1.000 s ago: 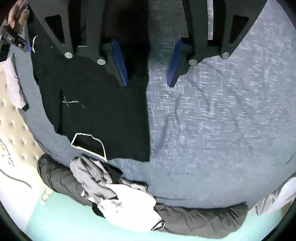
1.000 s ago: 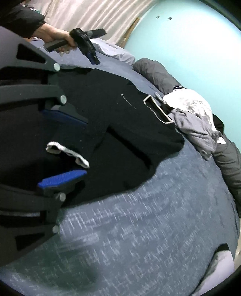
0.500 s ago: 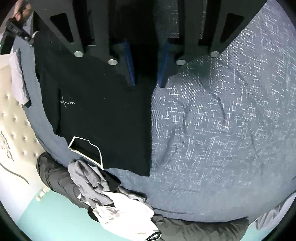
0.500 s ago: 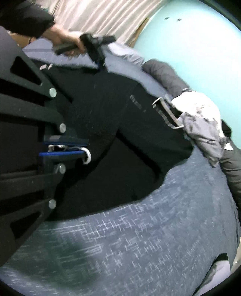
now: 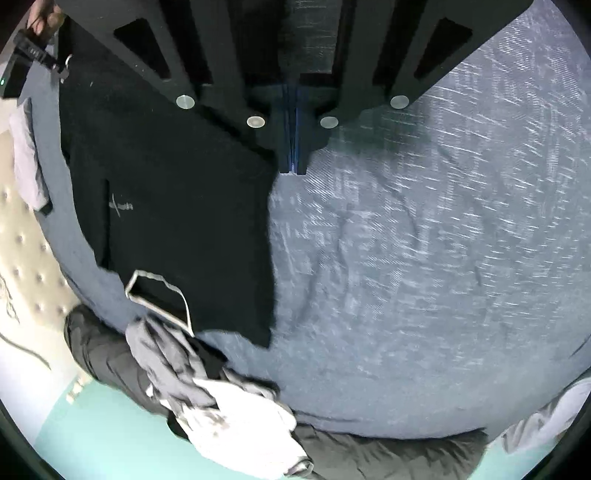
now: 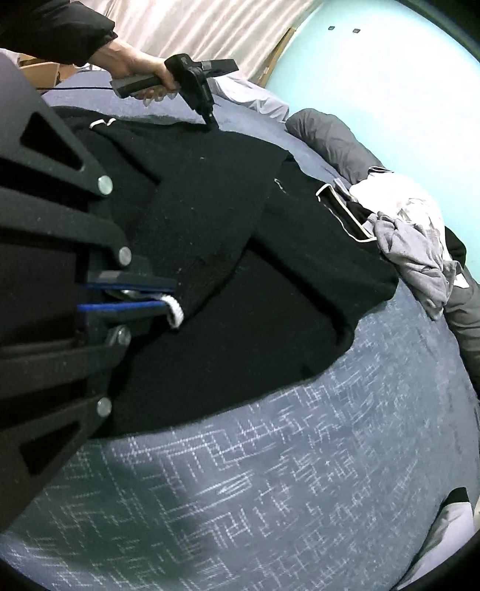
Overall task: Fold clothes
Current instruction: 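Move both grippers to the white hem band and grasp it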
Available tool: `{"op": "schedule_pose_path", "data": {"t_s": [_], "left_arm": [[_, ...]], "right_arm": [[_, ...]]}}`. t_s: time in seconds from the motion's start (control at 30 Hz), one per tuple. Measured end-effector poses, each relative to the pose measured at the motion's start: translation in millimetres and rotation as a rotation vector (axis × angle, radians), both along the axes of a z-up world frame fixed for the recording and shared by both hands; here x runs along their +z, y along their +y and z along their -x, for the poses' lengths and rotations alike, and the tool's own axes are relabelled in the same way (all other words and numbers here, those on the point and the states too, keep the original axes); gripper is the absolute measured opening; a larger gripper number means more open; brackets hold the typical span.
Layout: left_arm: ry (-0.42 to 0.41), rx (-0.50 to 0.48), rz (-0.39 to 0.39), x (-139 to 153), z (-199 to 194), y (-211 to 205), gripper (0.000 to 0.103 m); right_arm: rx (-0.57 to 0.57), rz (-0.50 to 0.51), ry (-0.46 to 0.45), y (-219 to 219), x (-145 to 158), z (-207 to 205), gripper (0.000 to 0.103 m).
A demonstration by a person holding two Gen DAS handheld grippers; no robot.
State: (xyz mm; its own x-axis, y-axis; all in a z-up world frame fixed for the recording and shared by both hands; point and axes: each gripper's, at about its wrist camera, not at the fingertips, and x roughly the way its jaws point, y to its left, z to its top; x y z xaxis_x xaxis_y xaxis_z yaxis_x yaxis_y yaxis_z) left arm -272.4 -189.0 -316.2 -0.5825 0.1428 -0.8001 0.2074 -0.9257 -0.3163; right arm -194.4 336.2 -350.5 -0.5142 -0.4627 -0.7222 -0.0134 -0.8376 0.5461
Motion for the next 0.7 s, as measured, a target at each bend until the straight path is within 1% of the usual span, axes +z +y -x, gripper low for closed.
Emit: {"op": "schedule_pose_path", "data": {"t_s": [0.1,0.2,0.3,0.37,0.47,0.53,0.63,0.67,0.7], "left_arm": [[0.049,0.023,-0.016,9.3,-2.0,-3.7,0.001],[0.045,-0.022,-0.027,12.3,5.8,8.7,0.003],[0.022,-0.06,0.02,8.4,12.5,22.9,0.004],[-0.005,-0.071,0.057,0.9,15.1,29.0,0.004],[-0.018,-0.075,0.108,-7.2,15.5,34.2,0.007],[-0.013,-0.069,0.14,-4.5,14.5,37.3,0.007],[0.008,-0.063,0.196,7.9,11.0,46.5,0.008],[0.018,-0.071,0.192,10.7,9.0,49.5,0.011],[0.027,-0.079,0.187,13.5,7.1,52.6,0.018]], "right_arm": [[-0.001,-0.014,0.005,-0.2,0.9,1.1,0.005],[-0.011,-0.019,0.012,2.1,4.0,0.4,0.006],[-0.062,-0.07,0.032,8.7,13.0,-2.7,0.007],[-0.121,-0.096,0.053,17.6,20.6,-5.9,0.007],[-0.146,-0.059,0.107,25.8,30.7,-8.4,0.007],[-0.114,-0.036,0.131,20.1,34.0,-6.4,0.007],[-0.048,-0.013,0.149,5.9,34.2,-4.0,0.007],[-0.026,-0.017,0.146,0.4,33.6,-2.4,0.007],[-0.002,-0.023,0.138,-5.1,32.2,-0.3,0.007]]}}
